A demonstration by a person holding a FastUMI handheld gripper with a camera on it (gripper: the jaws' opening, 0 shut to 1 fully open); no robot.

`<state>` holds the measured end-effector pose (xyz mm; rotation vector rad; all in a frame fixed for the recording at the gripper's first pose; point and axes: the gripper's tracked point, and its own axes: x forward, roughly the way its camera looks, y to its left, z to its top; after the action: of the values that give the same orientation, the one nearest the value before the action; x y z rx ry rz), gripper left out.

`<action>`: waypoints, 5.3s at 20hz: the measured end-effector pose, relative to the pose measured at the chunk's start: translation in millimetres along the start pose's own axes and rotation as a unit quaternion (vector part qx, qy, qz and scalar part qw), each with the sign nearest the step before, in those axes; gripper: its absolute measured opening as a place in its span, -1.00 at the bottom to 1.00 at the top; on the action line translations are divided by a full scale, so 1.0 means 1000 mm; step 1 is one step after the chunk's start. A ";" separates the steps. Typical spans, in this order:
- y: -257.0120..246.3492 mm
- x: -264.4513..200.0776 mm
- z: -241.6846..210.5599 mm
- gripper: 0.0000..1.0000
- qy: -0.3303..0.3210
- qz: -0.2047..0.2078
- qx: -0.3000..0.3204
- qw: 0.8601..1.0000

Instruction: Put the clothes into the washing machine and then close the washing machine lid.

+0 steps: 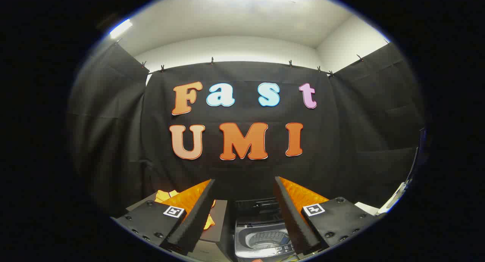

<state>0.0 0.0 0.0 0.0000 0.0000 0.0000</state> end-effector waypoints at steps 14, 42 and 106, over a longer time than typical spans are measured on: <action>-0.004 0.009 0.009 0.95 0.001 -0.004 0.004 1.000; 0.256 0.180 -0.145 1.00 0.168 0.101 0.026 0.980; 0.190 0.204 -0.166 -0.83 0.325 0.165 0.106 0.925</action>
<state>204.2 189.9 -166.2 0.2183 0.6673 0.3381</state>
